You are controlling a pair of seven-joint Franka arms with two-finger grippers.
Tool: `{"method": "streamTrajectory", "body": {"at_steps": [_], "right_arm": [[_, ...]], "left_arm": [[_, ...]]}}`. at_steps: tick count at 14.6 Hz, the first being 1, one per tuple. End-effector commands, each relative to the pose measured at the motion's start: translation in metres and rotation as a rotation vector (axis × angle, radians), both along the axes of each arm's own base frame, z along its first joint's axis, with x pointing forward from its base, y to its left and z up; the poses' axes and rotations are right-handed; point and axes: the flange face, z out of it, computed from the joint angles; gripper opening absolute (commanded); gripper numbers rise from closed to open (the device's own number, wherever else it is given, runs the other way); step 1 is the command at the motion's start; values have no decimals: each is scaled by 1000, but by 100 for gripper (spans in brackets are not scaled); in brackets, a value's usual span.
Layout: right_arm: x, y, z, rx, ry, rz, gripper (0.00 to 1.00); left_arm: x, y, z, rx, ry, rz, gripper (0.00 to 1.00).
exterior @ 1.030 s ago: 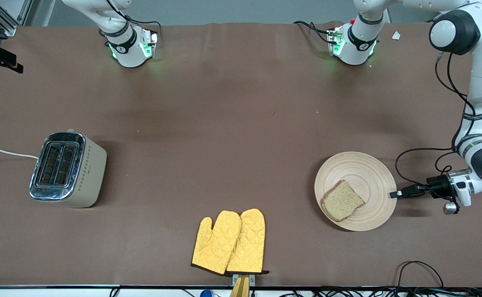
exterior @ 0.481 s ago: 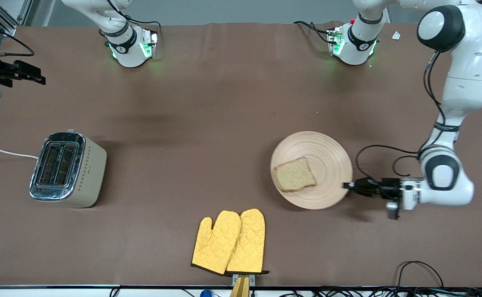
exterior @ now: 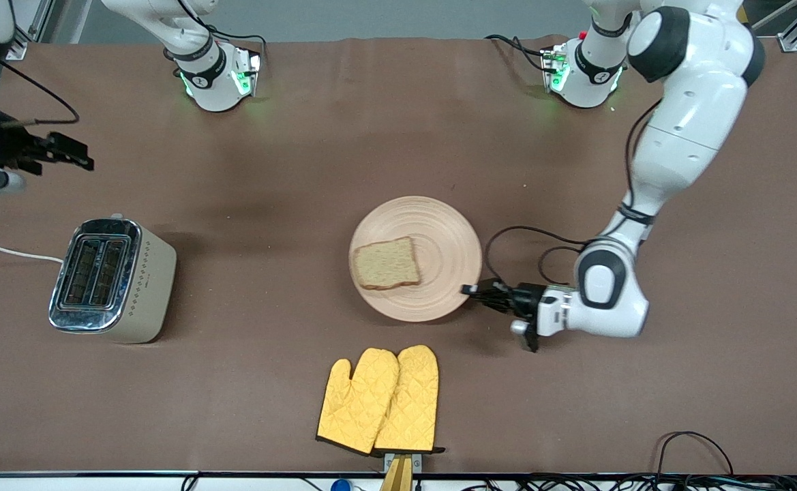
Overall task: Move plate and put bread in toaster
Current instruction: 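Push the wooden plate with the left gripper toward the table's middle, then withdraw the left gripper while the right gripper reaches the bread slice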
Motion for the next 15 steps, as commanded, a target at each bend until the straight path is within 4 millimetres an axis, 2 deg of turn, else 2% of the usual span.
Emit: {"method": "streamTrajectory", "body": {"at_steps": [1, 3, 4, 6, 7, 8, 9, 11, 13, 15], "right_arm": [[9, 18, -24, 51, 0, 0, 100], [17, 31, -34, 49, -12, 22, 100], [25, 38, -44, 47, -15, 34, 100], [39, 60, -71, 40, -35, 68, 100], [48, 72, -89, 37, -29, 87, 100], [56, 82, -106, 34, -34, 101, 100], [61, 101, -121, 33, -44, 126, 100], [70, 138, -147, 66, -56, 51, 100], [72, 172, -169, 59, -63, 57, 100], [76, 199, -191, 56, -91, 71, 100]], "left_arm": [[-14, -42, -13, -12, 43, 76, 0], [-26, -67, -34, 5, 57, 110, 0], [-34, -84, -36, 7, 60, 133, 0], [-43, -104, -38, 10, 67, 174, 2], [-45, -109, -38, 20, 60, 177, 10], [-44, -108, -37, 30, 49, 188, 33], [-39, -105, -30, 36, 43, 195, 99], [-18, -84, -4, 64, 69, 256, 100], [11, -49, 40, 208, 81, 322, 100], [30, -29, 81, 330, 135, 405, 100]]}}
